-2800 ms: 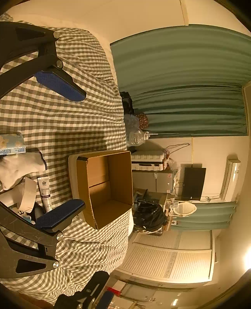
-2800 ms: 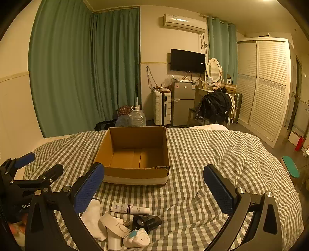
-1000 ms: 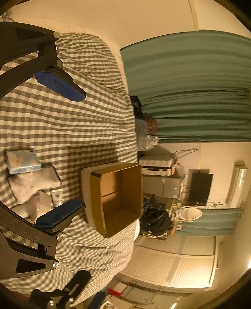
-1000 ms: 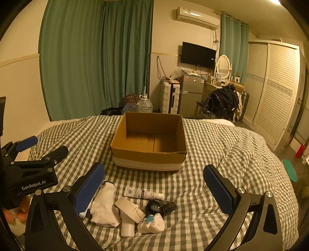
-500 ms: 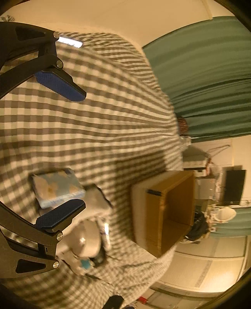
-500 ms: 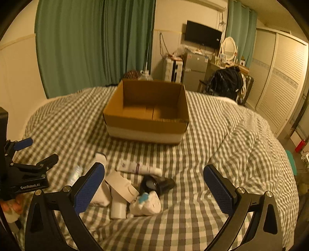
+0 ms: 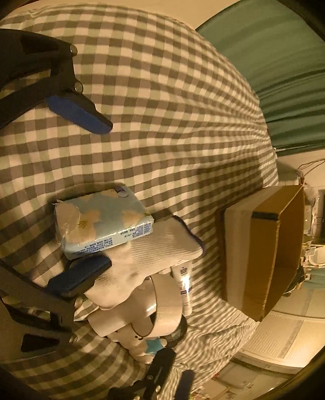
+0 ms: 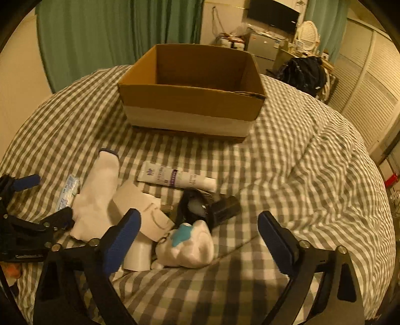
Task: Organize objects
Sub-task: 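Grasp the blue tissue pack with the left tool while the right tool grasps the tape roll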
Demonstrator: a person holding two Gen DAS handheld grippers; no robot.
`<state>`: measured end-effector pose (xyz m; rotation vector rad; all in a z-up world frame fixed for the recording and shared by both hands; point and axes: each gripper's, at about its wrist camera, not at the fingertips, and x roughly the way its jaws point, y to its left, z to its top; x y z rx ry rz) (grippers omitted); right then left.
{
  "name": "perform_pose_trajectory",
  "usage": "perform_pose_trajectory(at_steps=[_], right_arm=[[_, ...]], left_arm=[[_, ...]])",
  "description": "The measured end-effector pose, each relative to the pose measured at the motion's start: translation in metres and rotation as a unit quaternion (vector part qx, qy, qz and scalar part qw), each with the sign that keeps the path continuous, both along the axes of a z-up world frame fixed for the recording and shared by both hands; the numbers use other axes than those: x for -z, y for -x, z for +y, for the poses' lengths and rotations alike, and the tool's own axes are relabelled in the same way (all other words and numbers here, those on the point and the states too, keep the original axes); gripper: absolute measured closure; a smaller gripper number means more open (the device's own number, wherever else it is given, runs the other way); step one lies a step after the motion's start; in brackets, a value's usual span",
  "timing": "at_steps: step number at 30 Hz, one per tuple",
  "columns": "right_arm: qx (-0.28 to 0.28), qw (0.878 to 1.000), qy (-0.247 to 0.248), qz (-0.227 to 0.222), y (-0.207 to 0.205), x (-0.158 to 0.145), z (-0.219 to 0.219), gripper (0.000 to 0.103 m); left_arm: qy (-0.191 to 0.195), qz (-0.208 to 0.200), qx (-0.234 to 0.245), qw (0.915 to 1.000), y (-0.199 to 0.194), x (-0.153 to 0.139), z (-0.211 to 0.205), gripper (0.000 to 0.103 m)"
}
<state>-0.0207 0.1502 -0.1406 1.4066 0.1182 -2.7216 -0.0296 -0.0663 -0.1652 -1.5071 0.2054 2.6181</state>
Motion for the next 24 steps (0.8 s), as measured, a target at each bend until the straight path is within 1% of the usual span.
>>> perform_pose_trajectory(at_steps=[1, 2, 4, 5, 6, 7, 8, 10, 11, 12, 13, 15, 19, 23, 24], right_arm=[[-0.011, 1.000, 0.002, 0.003, 0.000, -0.003, -0.004, 0.009], [-0.021, 1.000, 0.002, 0.006, 0.001, -0.004, -0.009, 0.009], [-0.051, 0.999, -0.005, 0.000, 0.004, -0.004, -0.023, 0.011], [-0.064, 0.998, -0.012, -0.010, 0.008, 0.000, -0.031, 0.015], [-0.079, 0.997, -0.017, -0.020, 0.010, 0.004, -0.038, 0.021], [-0.096, 0.995, -0.020, -0.033, 0.014, 0.009, -0.045, 0.024], [-0.106, 0.993, -0.021, -0.044, 0.016, 0.014, -0.050, 0.029], [-0.126, 0.990, -0.019, -0.068, 0.021, 0.024, -0.057, 0.042], [-0.130, 0.989, -0.016, -0.075, 0.022, 0.028, -0.058, 0.050], [-0.129, 0.989, -0.016, -0.077, 0.023, 0.030, -0.059, 0.057], [-0.126, 0.989, -0.014, -0.076, 0.023, 0.031, -0.058, 0.058], [-0.121, 0.990, -0.009, -0.071, 0.021, 0.030, -0.055, 0.063], [-0.102, 0.994, -0.006, -0.046, 0.013, 0.023, -0.047, 0.068], [-0.075, 0.997, -0.002, -0.011, 0.005, 0.009, -0.039, 0.070], [-0.069, 0.998, -0.003, -0.003, 0.005, 0.005, -0.037, 0.072]], left_arm=[[-0.006, -0.005, 0.003, 1.0000, 0.001, 0.001, 0.000, 0.016], [-0.011, -0.009, 0.005, 0.9999, 0.001, 0.002, 0.000, 0.018], [-0.019, -0.016, 0.014, 0.9996, 0.002, 0.004, 0.001, 0.026], [-0.021, -0.020, 0.018, 0.9994, 0.002, 0.006, 0.001, 0.029], [-0.026, -0.023, 0.022, 0.9992, 0.002, 0.007, 0.002, 0.033], [-0.031, -0.026, 0.026, 0.9989, 0.001, 0.007, 0.002, 0.038], [-0.035, -0.027, 0.029, 0.9986, 0.001, 0.008, 0.003, 0.040], [-0.048, -0.032, 0.037, 0.9976, 0.000, 0.008, 0.003, 0.053], [-0.052, -0.034, 0.040, 0.9973, -0.001, 0.008, 0.003, 0.056], [-0.055, -0.035, 0.042, 0.9970, -0.002, 0.008, 0.003, 0.059], [-0.053, -0.032, 0.043, 0.9971, -0.003, 0.006, 0.003, 0.062], [-0.053, -0.028, 0.047, 0.9971, -0.007, 0.004, 0.003, 0.067], [-0.057, -0.024, 0.047, 0.9970, -0.015, -0.002, 0.000, 0.075], [-0.059, -0.020, 0.038, 0.9973, -0.022, -0.006, -0.006, 0.079], [-0.059, -0.019, 0.034, 0.9975, -0.024, -0.007, -0.009, 0.079]])
